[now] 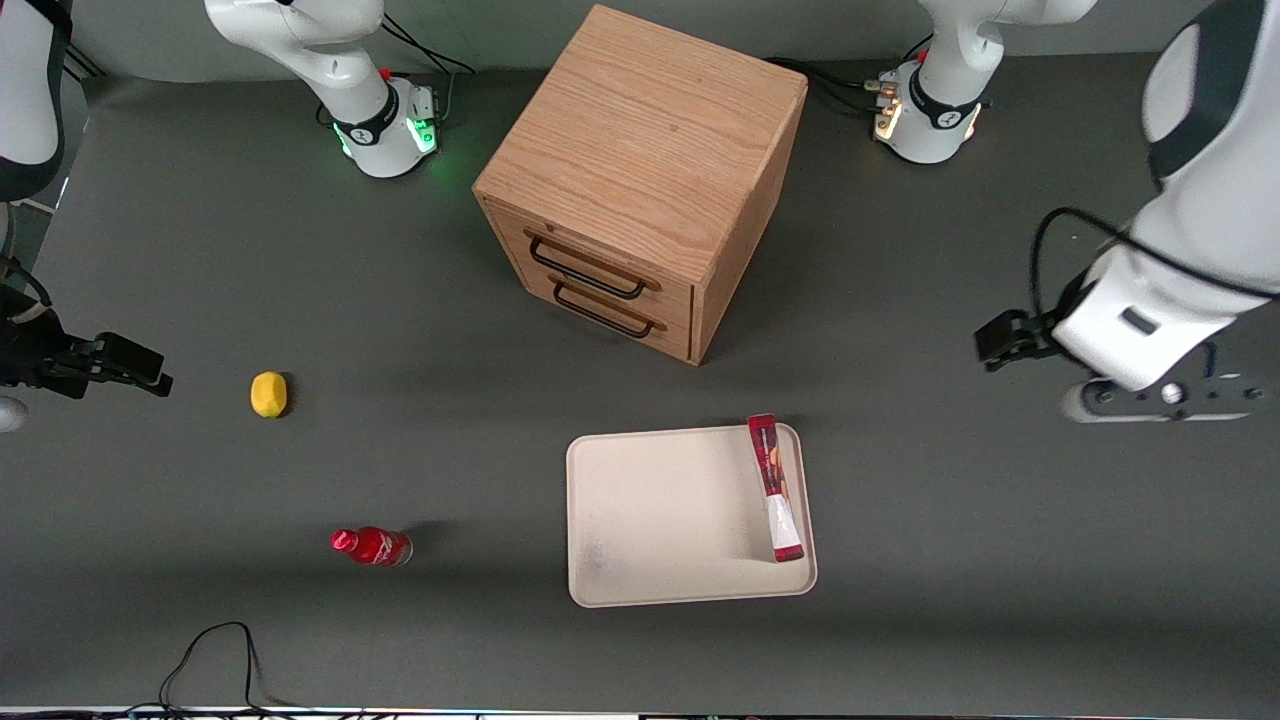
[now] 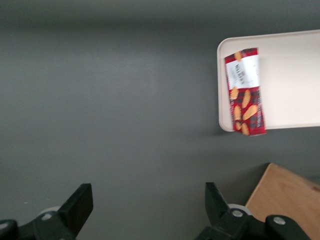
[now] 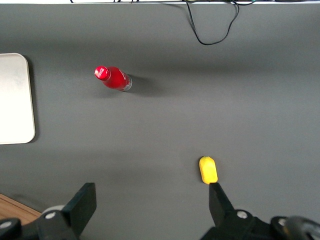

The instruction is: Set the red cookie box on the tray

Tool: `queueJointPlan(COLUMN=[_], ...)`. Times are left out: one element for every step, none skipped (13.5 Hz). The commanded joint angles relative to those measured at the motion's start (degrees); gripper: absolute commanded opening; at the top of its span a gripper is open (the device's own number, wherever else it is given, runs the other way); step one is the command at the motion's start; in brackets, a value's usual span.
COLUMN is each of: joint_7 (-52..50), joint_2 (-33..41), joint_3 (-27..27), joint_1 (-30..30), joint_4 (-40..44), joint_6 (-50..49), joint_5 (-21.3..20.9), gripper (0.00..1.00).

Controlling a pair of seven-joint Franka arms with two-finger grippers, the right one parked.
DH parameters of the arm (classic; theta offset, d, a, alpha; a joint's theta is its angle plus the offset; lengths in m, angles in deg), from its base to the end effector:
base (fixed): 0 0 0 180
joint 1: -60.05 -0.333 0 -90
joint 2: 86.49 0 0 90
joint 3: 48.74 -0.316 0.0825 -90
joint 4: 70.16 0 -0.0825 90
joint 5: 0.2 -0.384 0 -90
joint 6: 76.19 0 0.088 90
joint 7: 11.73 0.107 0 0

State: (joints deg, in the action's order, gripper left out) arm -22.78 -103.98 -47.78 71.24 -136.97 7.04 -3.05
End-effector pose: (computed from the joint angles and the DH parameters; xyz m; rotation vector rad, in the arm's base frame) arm 0.6210 -0.1258 0.6213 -3.0942 0.0202 0.0145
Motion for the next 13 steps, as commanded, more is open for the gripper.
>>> queueJointPlan(joint_7=[6.81,8.74,10.24,11.3,11.66,11.66,11.57,11.49,10.79,10.43,10.34,10.43,10.52], joint_2=[9.47,11.58,13.52,15.45,17.3,18.62,18.89,18.9,19.07,19.07,19.07,18.99,18.98], joint_3=[0.27,0.35,0.35,0.35,0.27,0.18,0.09,0.0,-0.08,-0.17,-0.26,-0.26,-0.26], joint_1=[-4.66,-5.99,-7.13,-8.02,-8.29,-8.29,-8.2,-8.2,-8.2,-8.2,-8.2,-8.2,-8.2], joint_4=[-13.57,-16.92,-20.08,-23.25,-26.41,-28.79,-29.43,-29.34,-28.82,-27.6,-26.45,-25.66,-25.13], joint_6=[6.31,8.24,9.83,11.5,13.43,15.02,15.2,14.95,14.86,14.51,13.89,13.71,13.89], joint_5=[0.66,0.66,0.57,0.66,0.57,0.49,0.31,0.31,0.4,0.48,0.57,0.49,0.48], gripper=[1.0,1.0,1.0,1.0,1.0,1.0,1.0,1.0,1.0,1.0,1.0,1.0,1.0])
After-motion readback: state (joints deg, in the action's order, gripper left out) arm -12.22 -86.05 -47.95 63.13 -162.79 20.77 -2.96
